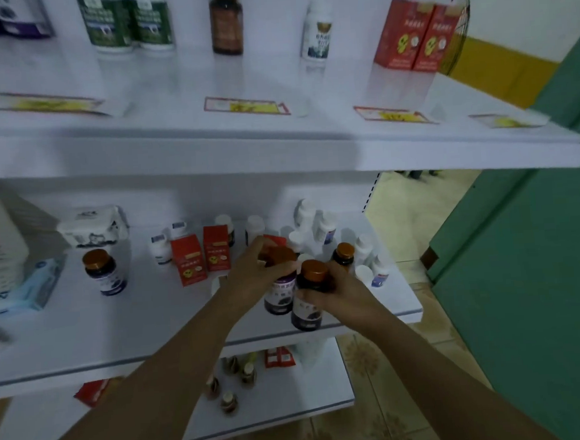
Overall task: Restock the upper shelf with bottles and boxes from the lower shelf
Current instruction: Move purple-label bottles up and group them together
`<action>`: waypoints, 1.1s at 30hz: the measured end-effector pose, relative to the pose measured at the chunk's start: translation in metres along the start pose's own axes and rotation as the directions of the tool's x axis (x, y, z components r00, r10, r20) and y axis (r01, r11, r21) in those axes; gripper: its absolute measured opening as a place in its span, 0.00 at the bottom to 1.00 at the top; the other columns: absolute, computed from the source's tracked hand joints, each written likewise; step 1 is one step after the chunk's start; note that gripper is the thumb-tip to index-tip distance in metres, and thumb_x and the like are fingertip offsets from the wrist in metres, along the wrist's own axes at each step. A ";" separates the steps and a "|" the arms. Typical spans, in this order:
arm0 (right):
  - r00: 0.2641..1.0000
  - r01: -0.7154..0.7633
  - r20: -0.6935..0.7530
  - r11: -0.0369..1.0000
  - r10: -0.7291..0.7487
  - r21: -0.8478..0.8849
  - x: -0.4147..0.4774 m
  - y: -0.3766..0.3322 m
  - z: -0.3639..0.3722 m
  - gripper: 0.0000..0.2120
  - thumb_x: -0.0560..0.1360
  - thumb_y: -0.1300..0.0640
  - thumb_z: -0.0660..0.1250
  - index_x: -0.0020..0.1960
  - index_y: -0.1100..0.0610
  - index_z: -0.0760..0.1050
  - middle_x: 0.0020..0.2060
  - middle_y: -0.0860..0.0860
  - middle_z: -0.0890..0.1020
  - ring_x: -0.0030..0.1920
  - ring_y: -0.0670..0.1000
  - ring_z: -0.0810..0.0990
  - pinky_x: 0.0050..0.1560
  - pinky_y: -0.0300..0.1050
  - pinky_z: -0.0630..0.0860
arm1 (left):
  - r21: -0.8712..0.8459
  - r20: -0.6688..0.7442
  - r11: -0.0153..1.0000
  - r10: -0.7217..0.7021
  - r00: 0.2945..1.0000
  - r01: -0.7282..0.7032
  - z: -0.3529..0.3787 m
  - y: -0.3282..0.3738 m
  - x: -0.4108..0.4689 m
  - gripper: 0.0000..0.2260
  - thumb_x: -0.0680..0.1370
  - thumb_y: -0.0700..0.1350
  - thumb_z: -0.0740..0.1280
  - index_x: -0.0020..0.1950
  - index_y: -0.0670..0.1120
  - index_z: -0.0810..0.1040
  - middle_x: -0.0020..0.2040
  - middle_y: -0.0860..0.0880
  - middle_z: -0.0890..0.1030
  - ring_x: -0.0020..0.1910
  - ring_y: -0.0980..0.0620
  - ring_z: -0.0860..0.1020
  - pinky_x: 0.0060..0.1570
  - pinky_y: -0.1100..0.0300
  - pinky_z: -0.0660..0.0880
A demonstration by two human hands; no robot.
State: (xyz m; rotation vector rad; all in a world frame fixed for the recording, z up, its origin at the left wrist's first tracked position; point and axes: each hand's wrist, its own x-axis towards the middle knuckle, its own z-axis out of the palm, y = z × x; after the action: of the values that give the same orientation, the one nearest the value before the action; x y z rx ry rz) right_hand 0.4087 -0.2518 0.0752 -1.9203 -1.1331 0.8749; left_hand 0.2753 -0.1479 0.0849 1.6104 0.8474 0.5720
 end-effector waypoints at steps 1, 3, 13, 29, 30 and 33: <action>1.000 -0.007 0.016 1.000 0.007 0.029 -0.008 -0.011 -0.003 0.16 0.71 0.52 0.71 0.57 0.52 0.73 0.48 0.48 0.81 0.50 0.47 0.79 0.44 0.31 0.72 | -0.033 -0.011 0.999 -0.004 1.000 0.004 -0.002 0.008 -0.010 0.11 0.74 0.45 0.71 0.53 0.47 0.72 0.45 0.58 0.74 0.45 0.61 0.73 0.41 0.71 0.68; 0.999 -0.020 0.030 0.997 0.018 0.068 -0.022 -0.028 -0.004 0.16 0.72 0.51 0.71 0.57 0.47 0.71 0.50 0.46 0.79 0.51 0.46 0.78 0.46 0.31 0.73 | -0.084 -0.025 0.996 -0.010 1.000 0.007 -0.007 0.022 -0.029 0.09 0.74 0.46 0.70 0.51 0.48 0.73 0.44 0.56 0.76 0.43 0.63 0.74 0.38 0.71 0.68; 0.988 0.145 0.026 0.971 -0.152 0.191 -0.100 -0.123 -0.005 0.12 0.72 0.52 0.68 0.54 0.49 0.72 0.43 0.49 0.81 0.42 0.48 0.80 0.42 0.46 0.77 | -0.265 -0.092 0.953 0.126 0.988 -0.146 -0.045 0.089 -0.121 0.10 0.76 0.51 0.66 0.49 0.47 0.69 0.42 0.50 0.78 0.39 0.54 0.80 0.39 0.61 0.77; 0.856 0.509 -0.147 0.857 -0.495 0.078 -0.135 -0.293 0.016 0.14 0.75 0.39 0.61 0.49 0.49 0.74 0.46 0.51 0.82 0.46 0.51 0.81 0.49 0.48 0.78 | -0.055 -0.420 0.935 0.296 0.858 -0.350 -0.159 0.204 -0.195 0.16 0.74 0.62 0.64 0.48 0.49 0.77 0.44 0.50 0.82 0.46 0.49 0.81 0.49 0.53 0.78; 0.853 0.515 -0.142 0.853 -0.501 0.080 -0.132 -0.301 0.016 0.14 0.75 0.39 0.61 0.48 0.49 0.74 0.46 0.52 0.82 0.47 0.53 0.81 0.50 0.48 0.78 | -0.047 -0.428 0.935 0.298 0.853 -0.350 -0.167 0.209 -0.197 0.17 0.72 0.64 0.65 0.47 0.51 0.77 0.47 0.49 0.82 0.49 0.47 0.81 0.54 0.48 0.77; 0.840 0.539 -0.123 0.837 -0.528 0.090 -0.118 -0.323 0.015 0.12 0.76 0.40 0.61 0.44 0.48 0.72 0.42 0.52 0.81 0.42 0.50 0.80 0.41 0.43 0.76 | -0.040 -0.459 0.931 0.306 0.834 -0.363 -0.191 0.224 -0.197 0.14 0.72 0.63 0.66 0.43 0.53 0.76 0.44 0.48 0.82 0.45 0.45 0.81 0.56 0.44 0.77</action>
State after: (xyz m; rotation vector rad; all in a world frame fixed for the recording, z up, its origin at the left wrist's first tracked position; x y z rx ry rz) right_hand 0.2185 -0.2433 0.3621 -1.4102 -1.4258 0.5201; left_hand 0.0575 -0.1985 0.3598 1.5414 0.8396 1.2624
